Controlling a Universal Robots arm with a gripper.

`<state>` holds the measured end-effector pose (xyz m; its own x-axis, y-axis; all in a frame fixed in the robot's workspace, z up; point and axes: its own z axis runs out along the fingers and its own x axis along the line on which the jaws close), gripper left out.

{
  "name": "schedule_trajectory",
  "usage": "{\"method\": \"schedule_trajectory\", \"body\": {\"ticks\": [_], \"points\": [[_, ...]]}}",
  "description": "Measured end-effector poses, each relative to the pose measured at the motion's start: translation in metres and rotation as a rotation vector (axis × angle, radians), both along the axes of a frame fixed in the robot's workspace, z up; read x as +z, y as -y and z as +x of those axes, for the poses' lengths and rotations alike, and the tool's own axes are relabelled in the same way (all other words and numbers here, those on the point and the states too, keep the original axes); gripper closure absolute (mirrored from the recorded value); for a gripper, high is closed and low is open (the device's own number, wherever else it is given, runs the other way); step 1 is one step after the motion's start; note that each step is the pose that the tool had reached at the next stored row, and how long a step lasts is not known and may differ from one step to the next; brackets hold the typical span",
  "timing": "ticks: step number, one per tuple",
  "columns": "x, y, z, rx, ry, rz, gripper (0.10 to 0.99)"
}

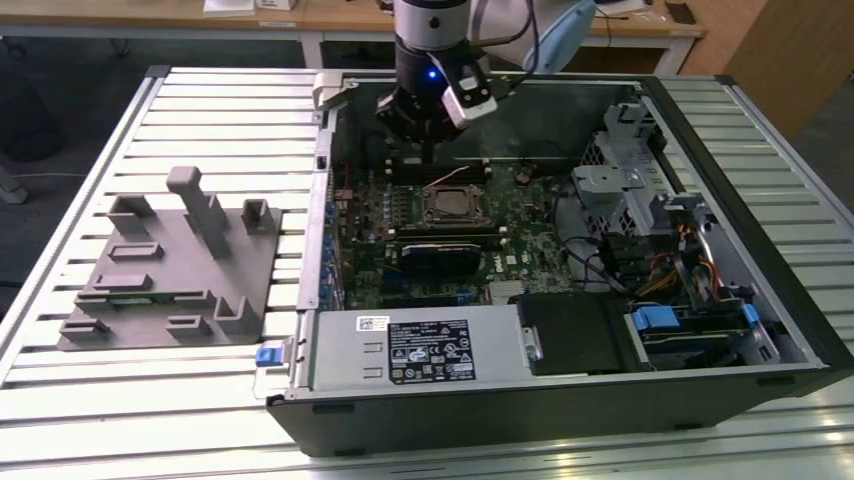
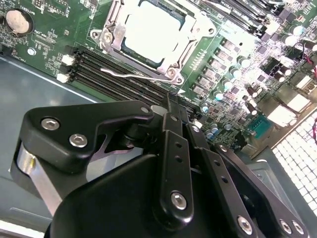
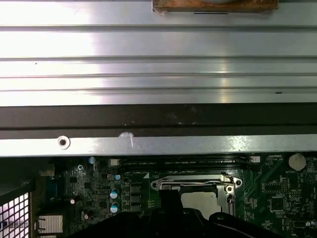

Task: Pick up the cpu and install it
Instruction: 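Install the first cpu locking lever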

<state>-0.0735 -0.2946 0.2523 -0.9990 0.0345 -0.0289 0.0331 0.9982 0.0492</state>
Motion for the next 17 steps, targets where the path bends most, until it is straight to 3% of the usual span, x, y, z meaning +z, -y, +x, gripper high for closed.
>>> {"method": "schedule_trajectory", "body": {"ticks": [3, 8, 17], "points": [[-0.0004, 0.0002, 0.0039, 0.0, 0.0001, 0.024, 0.98], [-0.0028, 0.0027, 0.0053, 0.0, 0.0, 0.041, 0.98], [-0.0124, 0.0029, 0.0176, 0.015, -0.0003, 0.043, 0.98]]}}
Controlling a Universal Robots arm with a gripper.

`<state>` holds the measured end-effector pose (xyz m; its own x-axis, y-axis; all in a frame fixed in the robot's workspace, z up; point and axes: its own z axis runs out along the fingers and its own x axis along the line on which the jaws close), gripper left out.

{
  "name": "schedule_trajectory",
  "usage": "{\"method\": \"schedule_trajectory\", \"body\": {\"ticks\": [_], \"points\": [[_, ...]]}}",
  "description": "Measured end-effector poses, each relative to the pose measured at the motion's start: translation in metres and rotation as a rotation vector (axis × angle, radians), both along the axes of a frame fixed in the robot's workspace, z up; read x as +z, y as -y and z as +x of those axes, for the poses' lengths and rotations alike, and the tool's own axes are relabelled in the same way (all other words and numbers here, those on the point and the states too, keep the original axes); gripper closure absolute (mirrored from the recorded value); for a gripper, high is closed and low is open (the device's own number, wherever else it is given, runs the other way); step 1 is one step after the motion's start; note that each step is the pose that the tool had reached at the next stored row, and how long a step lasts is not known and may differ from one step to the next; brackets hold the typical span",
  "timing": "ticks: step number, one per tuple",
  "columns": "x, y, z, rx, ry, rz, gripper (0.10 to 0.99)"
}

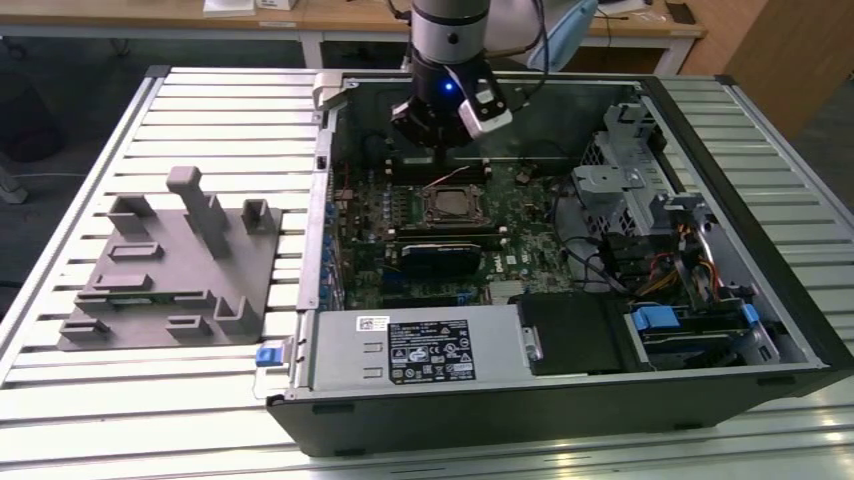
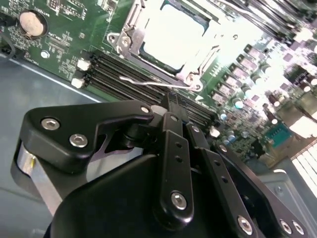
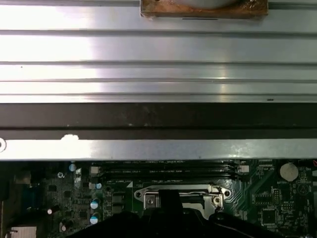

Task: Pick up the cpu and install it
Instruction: 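Install the first cpu locking lever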

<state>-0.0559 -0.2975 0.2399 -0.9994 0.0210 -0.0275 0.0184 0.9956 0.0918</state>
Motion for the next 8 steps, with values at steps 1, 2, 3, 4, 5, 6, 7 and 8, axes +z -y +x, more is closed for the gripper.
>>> {"method": "schedule_trajectory", "body": {"ticks": [1, 2, 3, 4, 5, 6, 7, 8], "points": [[-0.0014, 0.0, 0.0005, 0.008, 0.0, 0.0, 0.98], [-0.0026, 0.0, 0.0005, 0.026, 0.0001, 0.0, 0.98], [-0.0036, 0.0, 0.0005, 0.043, 0.0002, 0.0, 0.98], [-0.0047, -0.0001, 0.0006, 0.053, 0.0005, 0.0, 0.98], [-0.0056, -0.0007, 0.0013, 0.055, 0.0003, 0.0, 0.98], [-0.0063, -0.0014, 0.002, 0.055, 0.0003, 0.0, 0.98], [-0.0073, -0.0018, 0.0027, 0.055, 0.0004, 0.0, 0.98], [-0.0082, -0.0024, 0.0037, 0.055, 0.0003, 0.0, 0.98]]}}
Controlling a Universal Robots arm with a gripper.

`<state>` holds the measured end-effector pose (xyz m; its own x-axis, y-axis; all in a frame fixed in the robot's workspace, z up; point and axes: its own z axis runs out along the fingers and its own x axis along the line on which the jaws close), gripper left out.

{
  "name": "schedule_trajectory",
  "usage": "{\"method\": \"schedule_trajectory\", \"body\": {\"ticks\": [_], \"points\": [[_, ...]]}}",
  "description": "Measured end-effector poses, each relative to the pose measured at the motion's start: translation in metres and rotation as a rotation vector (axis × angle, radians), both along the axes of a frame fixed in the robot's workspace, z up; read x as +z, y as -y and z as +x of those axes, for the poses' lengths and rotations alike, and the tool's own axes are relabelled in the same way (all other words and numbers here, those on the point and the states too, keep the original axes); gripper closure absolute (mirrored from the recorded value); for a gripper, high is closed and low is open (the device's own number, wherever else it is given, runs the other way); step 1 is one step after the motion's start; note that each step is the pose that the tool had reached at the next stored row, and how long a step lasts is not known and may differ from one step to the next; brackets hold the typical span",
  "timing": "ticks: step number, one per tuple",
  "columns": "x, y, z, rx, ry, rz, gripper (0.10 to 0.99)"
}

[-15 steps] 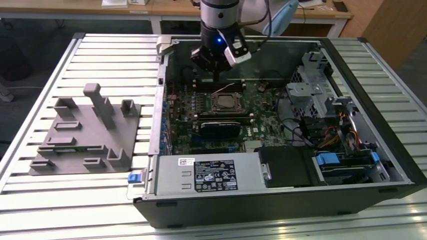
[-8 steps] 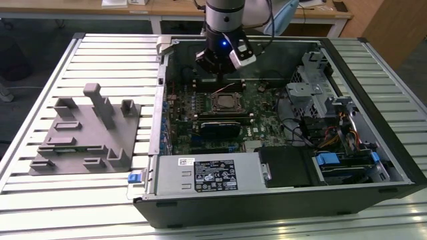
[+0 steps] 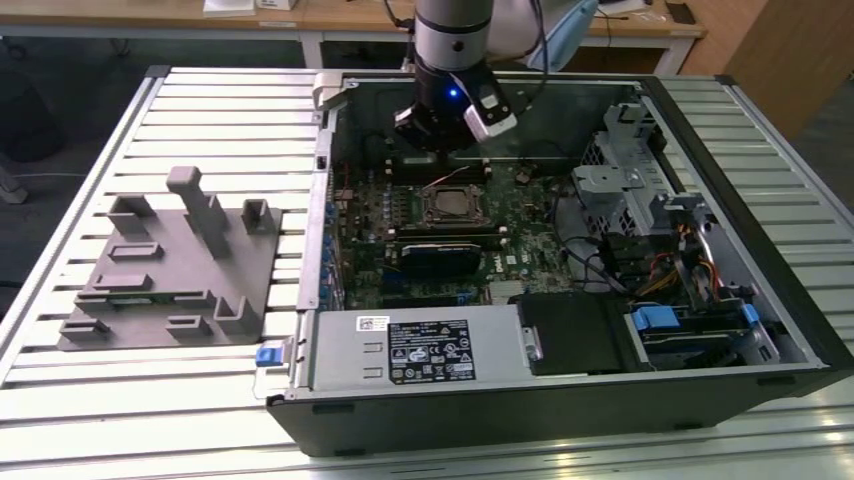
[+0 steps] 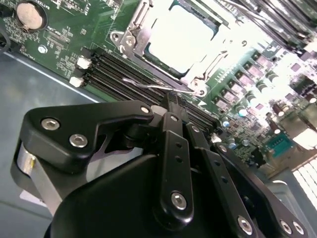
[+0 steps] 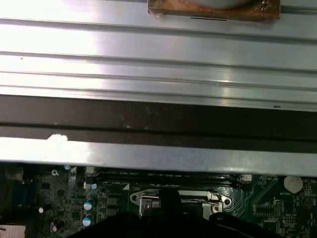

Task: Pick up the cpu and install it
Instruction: 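Install the first cpu locking lever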

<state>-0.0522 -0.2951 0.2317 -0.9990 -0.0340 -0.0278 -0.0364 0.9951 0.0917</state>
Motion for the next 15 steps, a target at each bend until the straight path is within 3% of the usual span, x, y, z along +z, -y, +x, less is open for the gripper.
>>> {"method": "schedule_trajectory", "body": {"ticks": [15], "points": [[-0.008, -0.0034, 0.0135, -0.008, 0.0, 0.0, 0.98]]}}
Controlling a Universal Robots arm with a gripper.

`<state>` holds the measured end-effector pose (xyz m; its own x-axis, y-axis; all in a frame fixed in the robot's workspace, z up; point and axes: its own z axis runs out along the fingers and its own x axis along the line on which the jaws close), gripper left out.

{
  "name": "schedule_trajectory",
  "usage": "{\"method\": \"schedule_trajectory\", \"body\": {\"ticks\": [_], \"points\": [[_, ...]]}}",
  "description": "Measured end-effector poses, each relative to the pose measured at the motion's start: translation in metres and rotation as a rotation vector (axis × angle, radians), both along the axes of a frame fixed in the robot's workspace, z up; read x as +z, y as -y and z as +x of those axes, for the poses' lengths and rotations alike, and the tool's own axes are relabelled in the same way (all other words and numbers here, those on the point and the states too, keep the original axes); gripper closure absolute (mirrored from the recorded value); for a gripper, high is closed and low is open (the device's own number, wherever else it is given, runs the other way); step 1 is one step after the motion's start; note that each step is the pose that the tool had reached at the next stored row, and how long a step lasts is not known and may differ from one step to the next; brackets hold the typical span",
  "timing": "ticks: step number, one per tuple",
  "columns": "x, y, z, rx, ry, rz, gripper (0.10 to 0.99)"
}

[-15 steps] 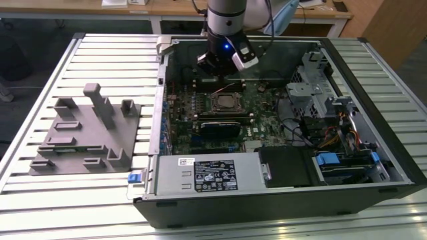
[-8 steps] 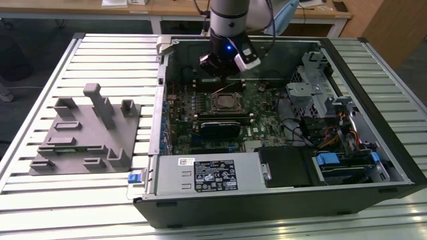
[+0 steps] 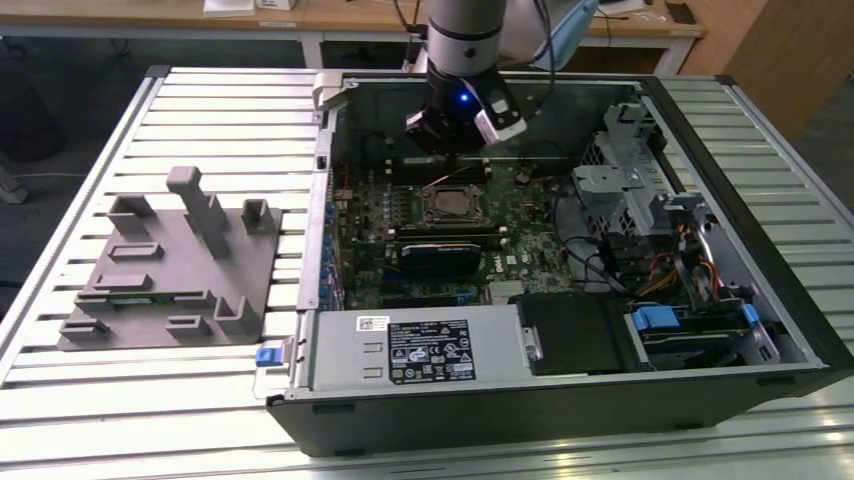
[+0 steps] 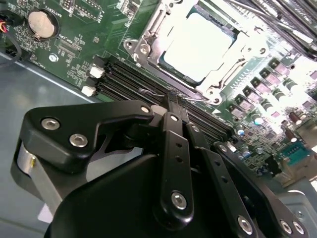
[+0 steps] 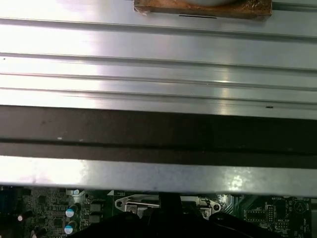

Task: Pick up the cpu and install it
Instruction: 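Install the first cpu locking lever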

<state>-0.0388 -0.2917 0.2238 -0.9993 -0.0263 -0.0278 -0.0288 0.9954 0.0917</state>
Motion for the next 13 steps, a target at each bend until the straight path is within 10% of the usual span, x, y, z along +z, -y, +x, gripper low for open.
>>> {"method": "schedule_trajectory", "body": {"ticks": [13], "points": [[-0.0088, -0.0008, 0.0083, -0.024, 0.0, 0.0, 0.98]]}}
